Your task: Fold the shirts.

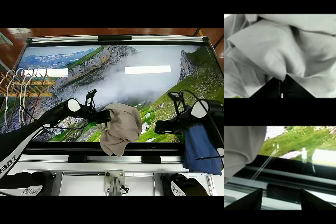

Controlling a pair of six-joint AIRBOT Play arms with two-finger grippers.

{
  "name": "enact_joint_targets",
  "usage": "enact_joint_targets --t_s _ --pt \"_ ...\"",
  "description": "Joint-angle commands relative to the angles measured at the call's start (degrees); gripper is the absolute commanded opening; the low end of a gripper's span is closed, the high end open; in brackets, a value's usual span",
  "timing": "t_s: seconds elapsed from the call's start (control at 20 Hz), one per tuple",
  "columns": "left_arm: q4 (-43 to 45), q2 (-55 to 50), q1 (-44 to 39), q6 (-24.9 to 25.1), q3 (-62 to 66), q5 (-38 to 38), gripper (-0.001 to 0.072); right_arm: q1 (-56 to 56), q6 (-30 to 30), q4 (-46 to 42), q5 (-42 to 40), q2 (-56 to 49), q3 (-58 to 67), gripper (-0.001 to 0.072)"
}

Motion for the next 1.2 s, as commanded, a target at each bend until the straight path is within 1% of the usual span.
enact_joint_targets --t_s 0.0,0.1,0.2,0.35,0.45,0.55,0.6,0.65,0.7,0.75,0.85,0.95,1.05,1.15 --pt "-2.64 -0.09 1.31 3.06 -0.11 0.26 0.0043 0.04 0.42 9.86 -9.07 -0.04 -7.80 0.0581" --pt "-2.45 1.05 2.40 5.27 -0.11 -2.45 0.0043 0.04 0.79 15.34 -14.80 -1.86 -11.19 0.0581" --pt "-2.40 2.54 3.08 7.52 -0.11 -4.44 0.0042 0.09 0.07 18.43 -18.80 -6.45 -12.11 0.0581" --pt "-1.51 4.96 3.21 7.67 -0.13 -4.98 0.0042 0.09 -1.40 25.00 -24.76 -13.46 -12.11 0.0581" --pt "-1.36 6.38 3.21 7.67 -0.11 -4.96 0.0042 0.09 -4.00 30.42 -26.40 -17.33 -12.11 0.0581" --pt "-1.36 7.58 3.21 7.67 -0.11 -4.96 0.0042 0.09 -4.09 33.11 -27.65 -19.98 -12.11 0.0580" --pt "-1.14 8.11 3.21 7.67 -0.11 -4.92 0.0042 0.09 -4.09 34.73 -27.85 -21.00 -12.11 0.0521" --pt "-0.83 8.46 3.23 7.69 -0.11 -4.81 0.0042 0.09 -4.09 35.60 -27.91 -21.62 -12.11 0.0361" --pt "-0.48 8.76 3.37 7.69 -0.11 -4.70 0.0042 0.09 -4.11 35.93 -28.06 -21.81 -12.11 0.0171" --pt "-0.33 8.92 3.67 7.67 -0.11 -4.70 0.0042 0.09 -4.55 36.20 -28.22 -21.62 -12.09 0.0067" --pt "-0.28 9.25 4.63 7.91 0.42 -4.79 0.0042 0.07 -9.88 36.33 -27.28 -20.06 -10.62 0.0064" --pt "-0.28 10.21 5.03 10.93 3.21 -4.92 0.0041 0.07 -13.86 36.33 -26.69 -15.89 -7.15 0.0064" --pt "-0.28 11.74 4.98 13.86 9.55 -6.47 0.0041 0.04 -19.45 36.35 -26.34 -8.92 -0.24 0.0064" --pt "-0.26 14.08 4.70 17.86 19.71 -9.42 0.0041 0.04 -23.50 36.17 -26.77 -1.95 8.57 0.0064"
